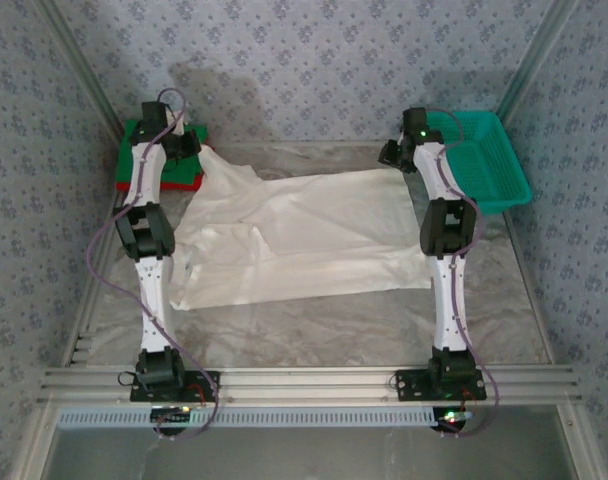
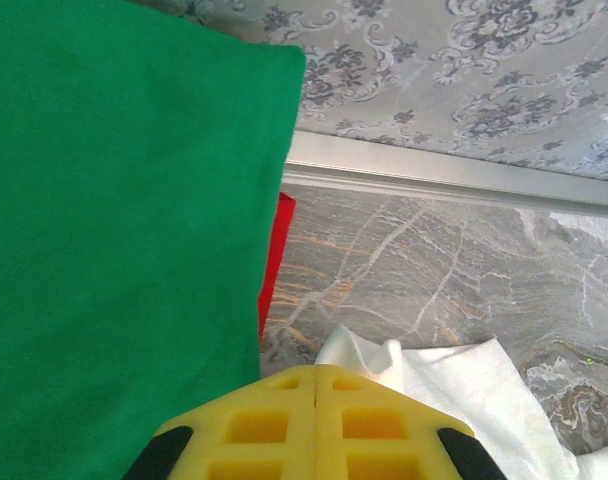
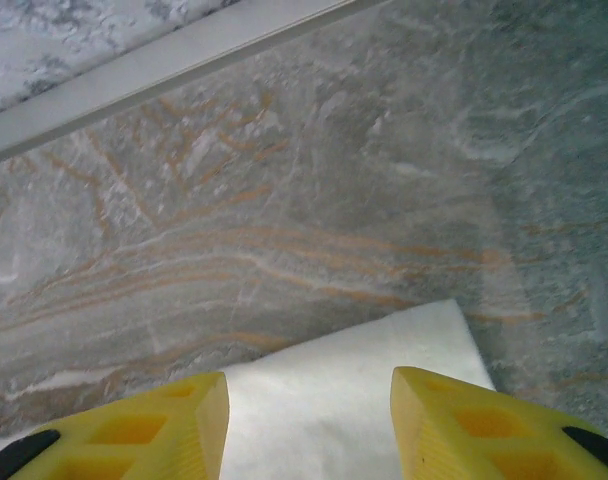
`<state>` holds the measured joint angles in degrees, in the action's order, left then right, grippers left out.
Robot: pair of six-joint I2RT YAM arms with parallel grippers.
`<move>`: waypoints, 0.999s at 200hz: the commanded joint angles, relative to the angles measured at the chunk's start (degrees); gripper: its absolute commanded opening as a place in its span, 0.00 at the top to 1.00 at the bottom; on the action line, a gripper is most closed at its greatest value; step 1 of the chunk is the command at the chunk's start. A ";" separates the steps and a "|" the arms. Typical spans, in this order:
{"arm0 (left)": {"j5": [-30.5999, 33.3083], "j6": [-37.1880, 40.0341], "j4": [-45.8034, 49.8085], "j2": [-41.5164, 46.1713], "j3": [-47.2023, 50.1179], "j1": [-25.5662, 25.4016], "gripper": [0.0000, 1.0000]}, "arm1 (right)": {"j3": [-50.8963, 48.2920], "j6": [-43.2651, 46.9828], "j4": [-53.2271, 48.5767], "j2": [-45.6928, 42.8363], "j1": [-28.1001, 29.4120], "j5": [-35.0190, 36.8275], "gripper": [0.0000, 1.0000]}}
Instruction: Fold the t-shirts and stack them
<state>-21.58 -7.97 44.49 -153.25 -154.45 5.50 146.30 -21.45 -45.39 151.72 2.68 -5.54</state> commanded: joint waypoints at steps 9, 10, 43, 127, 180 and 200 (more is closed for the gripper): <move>-2.14 0.02 0.54 1.73 -2.35 -0.14 1.00 | 2.20 -5.81 0.83 3.67 -0.12 6.69 0.49; -2.14 0.04 0.53 1.77 -2.35 -0.14 1.00 | 2.22 -5.94 0.83 3.76 -0.21 6.69 0.48; -2.93 -0.91 0.17 1.47 -2.26 -0.18 1.00 | 1.86 -8.34 0.92 4.90 -0.48 7.08 0.47; -4.66 -3.03 -1.37 0.41 -2.26 -0.78 1.00 | 1.56 -9.48 2.32 6.01 0.59 12.72 0.46; -5.22 -3.37 -1.77 0.94 -2.30 -0.80 1.00 | 1.49 -5.01 -0.39 5.87 1.17 12.12 0.46; -5.31 -3.59 -2.27 0.78 -2.27 -0.75 1.00 | 0.36 -7.00 -0.98 5.87 1.00 8.52 0.46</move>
<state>-25.12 -10.87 43.48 -153.25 -154.45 4.86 147.46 -27.44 -41.98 155.41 4.05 6.26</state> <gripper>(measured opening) 0.041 0.537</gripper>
